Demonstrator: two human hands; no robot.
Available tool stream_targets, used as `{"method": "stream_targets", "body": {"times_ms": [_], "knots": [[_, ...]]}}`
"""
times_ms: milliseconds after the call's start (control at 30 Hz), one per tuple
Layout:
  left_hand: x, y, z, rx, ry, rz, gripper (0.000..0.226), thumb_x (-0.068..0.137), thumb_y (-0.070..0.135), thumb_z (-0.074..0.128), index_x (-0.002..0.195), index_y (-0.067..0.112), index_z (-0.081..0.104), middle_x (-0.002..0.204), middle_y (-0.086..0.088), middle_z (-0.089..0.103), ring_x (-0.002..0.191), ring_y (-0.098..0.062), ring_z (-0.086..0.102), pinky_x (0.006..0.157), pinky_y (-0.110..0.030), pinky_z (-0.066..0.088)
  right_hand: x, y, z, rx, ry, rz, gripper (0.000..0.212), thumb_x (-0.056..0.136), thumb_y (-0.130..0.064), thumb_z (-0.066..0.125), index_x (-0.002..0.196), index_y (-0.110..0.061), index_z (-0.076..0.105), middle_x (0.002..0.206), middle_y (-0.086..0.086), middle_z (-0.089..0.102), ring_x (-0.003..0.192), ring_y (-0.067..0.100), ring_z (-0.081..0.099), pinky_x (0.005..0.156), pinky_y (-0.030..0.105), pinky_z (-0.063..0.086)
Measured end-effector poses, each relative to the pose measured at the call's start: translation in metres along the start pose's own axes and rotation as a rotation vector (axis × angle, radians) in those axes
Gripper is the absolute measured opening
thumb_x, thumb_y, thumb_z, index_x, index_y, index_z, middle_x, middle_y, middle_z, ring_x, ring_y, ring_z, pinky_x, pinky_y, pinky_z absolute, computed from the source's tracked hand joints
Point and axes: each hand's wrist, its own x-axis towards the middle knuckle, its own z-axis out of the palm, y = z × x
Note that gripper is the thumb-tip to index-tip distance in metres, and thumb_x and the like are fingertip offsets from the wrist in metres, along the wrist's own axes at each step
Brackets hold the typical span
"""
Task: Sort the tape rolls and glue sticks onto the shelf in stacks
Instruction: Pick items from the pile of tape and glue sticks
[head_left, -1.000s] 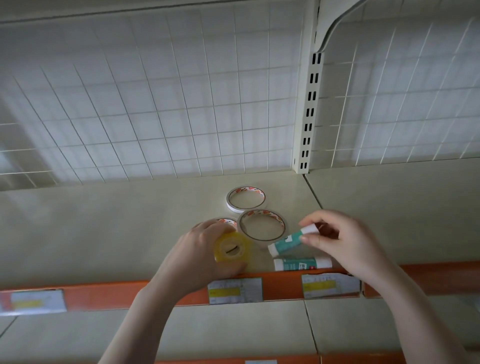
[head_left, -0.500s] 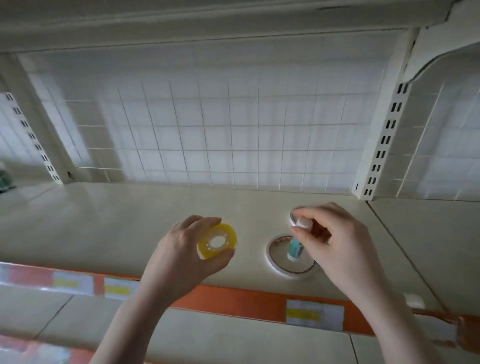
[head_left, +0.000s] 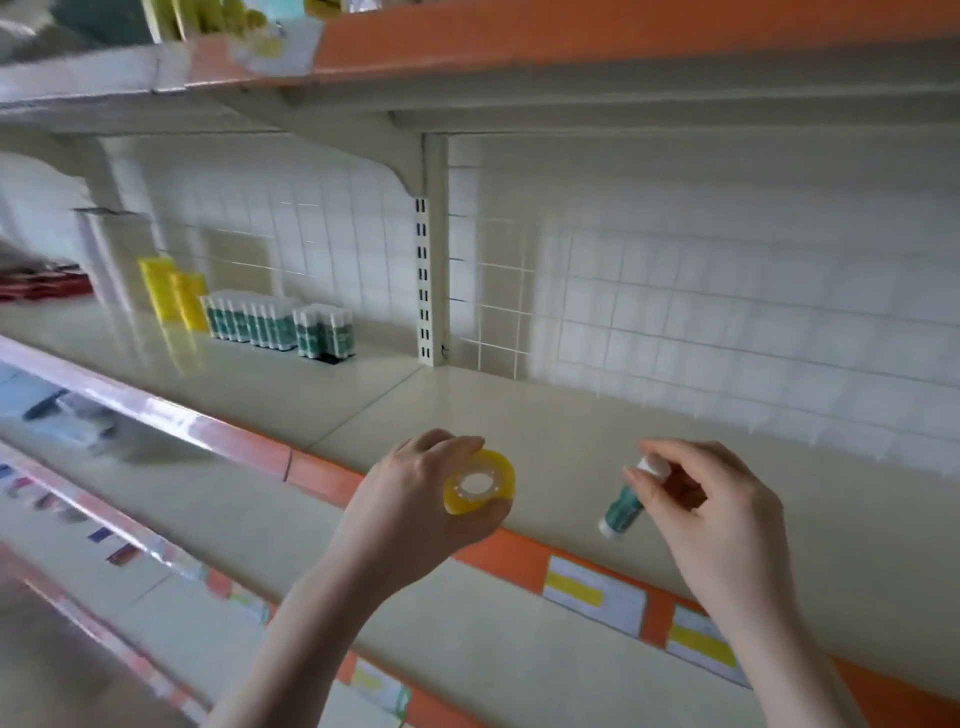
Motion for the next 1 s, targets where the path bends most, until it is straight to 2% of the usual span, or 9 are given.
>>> {"method": "stream_targets", "body": {"times_ms": [167, 233, 367, 467, 567, 700, 1000], "knots": [[0.005, -0.078, -0.043, 0.038, 0.062, -0.061, 0.073, 0.061, 0.068, 0.046, 0.116, 0.024, 0.064, 0.106, 0.009, 0.064, 0.093, -0.016, 0.062, 0.080, -0.029, 0.049, 0.025, -0.045, 0.086, 0.051, -0.075, -0.036, 0.018, 0.071, -0.010, 0.078, 0.088, -0.009, 0.071, 0.075, -0.001, 0.061, 0.070, 0.008, 0.052, 0.069, 0.006, 0.035], [0.009, -0.106, -0.056, 0.053, 0.069, -0.097, 0.076, 0.060, 0.070, 0.043, 0.119, 0.026, 0.062, 0.108, 0.011, 0.062, 0.097, -0.013, 0.060, 0.082, -0.027, 0.047, 0.036, -0.056, 0.119, 0.065, -0.113, -0.046, 0.021, 0.070, -0.004, 0.080, 0.088, -0.010, 0.070, 0.076, -0.002, 0.061, 0.071, 0.008, 0.052, 0.069, 0.007, 0.036], [0.022, -0.164, -0.072, 0.101, 0.082, -0.132, 0.079, 0.059, 0.072, 0.041, 0.121, 0.027, 0.060, 0.110, 0.013, 0.061, 0.099, -0.010, 0.058, 0.082, -0.024, 0.045, 0.058, -0.076, 0.181, 0.076, -0.143, -0.065, 0.019, 0.071, -0.007, 0.080, 0.087, -0.011, 0.071, 0.074, -0.004, 0.060, 0.067, 0.009, 0.053, 0.067, 0.006, 0.035], [0.041, -0.210, -0.081, 0.130, 0.076, -0.154, 0.079, 0.058, 0.073, 0.040, 0.120, 0.027, 0.060, 0.110, 0.013, 0.061, 0.099, -0.010, 0.058, 0.083, -0.025, 0.045, 0.076, -0.089, 0.227, 0.075, -0.163, -0.049, 0.019, 0.072, -0.010, 0.078, 0.089, -0.013, 0.072, 0.074, -0.003, 0.062, 0.064, 0.015, 0.057, 0.062, 0.015, 0.036], [0.065, -0.254, -0.086, 0.158, 0.086, -0.159, 0.077, 0.059, 0.072, 0.041, 0.117, 0.026, 0.062, 0.107, 0.011, 0.062, 0.095, -0.012, 0.061, 0.079, -0.025, 0.045, 0.097, -0.097, 0.273, 0.070, -0.170, -0.051, 0.019, 0.072, -0.011, 0.078, 0.090, -0.013, 0.072, 0.076, -0.002, 0.065, 0.065, 0.016, 0.057, 0.063, 0.019, 0.037], [0.099, -0.304, -0.095, 0.191, 0.062, -0.161, 0.078, 0.059, 0.073, 0.039, 0.115, 0.025, 0.063, 0.107, 0.009, 0.063, 0.092, -0.015, 0.062, 0.074, -0.024, 0.042, 0.131, -0.106, 0.326, 0.089, -0.173, -0.012, 0.017, 0.073, -0.008, 0.077, 0.089, -0.010, 0.071, 0.078, 0.002, 0.066, 0.069, 0.022, 0.061, 0.068, 0.030, 0.047], [0.150, -0.381, -0.093, 0.127, 0.040, -0.179, 0.080, 0.058, 0.074, 0.039, 0.117, 0.026, 0.061, 0.110, 0.008, 0.062, 0.093, -0.018, 0.061, 0.072, -0.026, 0.040, 0.181, -0.115, 0.432, 0.001, -0.241, 0.014, 0.015, 0.077, -0.014, 0.073, 0.091, -0.012, 0.069, 0.087, 0.003, 0.067, 0.073, 0.020, 0.060, 0.068, 0.028, 0.044]]}}
